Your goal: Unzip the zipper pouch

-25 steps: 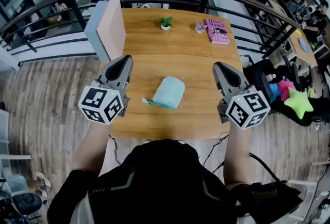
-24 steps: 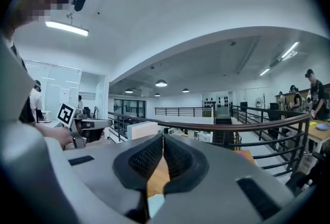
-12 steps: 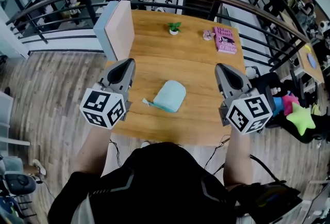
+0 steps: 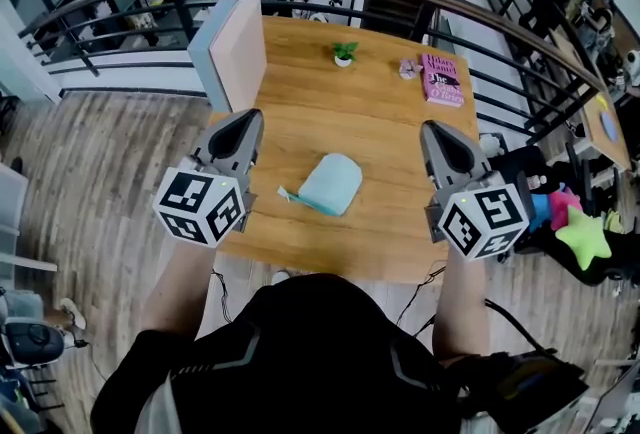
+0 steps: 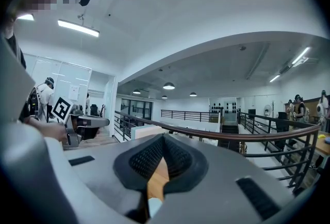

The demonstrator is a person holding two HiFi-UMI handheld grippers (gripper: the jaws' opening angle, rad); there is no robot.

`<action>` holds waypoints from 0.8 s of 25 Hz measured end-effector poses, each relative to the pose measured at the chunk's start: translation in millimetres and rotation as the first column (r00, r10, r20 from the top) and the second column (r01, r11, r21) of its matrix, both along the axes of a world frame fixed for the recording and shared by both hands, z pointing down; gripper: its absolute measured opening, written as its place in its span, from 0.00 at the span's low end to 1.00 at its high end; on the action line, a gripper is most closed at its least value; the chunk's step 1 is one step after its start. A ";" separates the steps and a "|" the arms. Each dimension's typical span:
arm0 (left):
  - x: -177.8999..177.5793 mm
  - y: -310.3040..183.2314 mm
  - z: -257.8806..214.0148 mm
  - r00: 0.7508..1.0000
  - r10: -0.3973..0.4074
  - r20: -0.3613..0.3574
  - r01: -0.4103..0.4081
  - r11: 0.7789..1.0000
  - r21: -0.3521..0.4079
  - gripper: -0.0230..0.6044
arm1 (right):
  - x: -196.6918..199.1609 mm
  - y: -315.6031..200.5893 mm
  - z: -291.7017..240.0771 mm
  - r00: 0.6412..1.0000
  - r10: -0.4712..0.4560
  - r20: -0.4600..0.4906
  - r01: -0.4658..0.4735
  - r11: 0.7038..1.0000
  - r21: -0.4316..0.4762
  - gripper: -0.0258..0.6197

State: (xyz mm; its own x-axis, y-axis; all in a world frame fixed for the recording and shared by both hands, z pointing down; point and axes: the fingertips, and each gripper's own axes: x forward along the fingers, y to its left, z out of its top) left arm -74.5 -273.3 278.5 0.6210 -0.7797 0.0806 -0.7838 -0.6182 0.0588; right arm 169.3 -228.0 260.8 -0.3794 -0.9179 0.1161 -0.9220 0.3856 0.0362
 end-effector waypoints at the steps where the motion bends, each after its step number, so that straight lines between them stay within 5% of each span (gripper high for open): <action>1: -0.2 0.1 -0.6 1.000 -0.004 0.005 0.004 1.000 0.003 0.08 | 0.3 0.0 0.1 1.000 0.001 -0.001 -0.001 1.000 -0.001 0.05; 20: 6.6 0.5 -2.9 0.999 -0.021 0.029 0.021 1.000 0.020 0.08 | 9.1 0.9 0.2 0.999 0.037 0.006 -0.037 0.999 0.010 0.05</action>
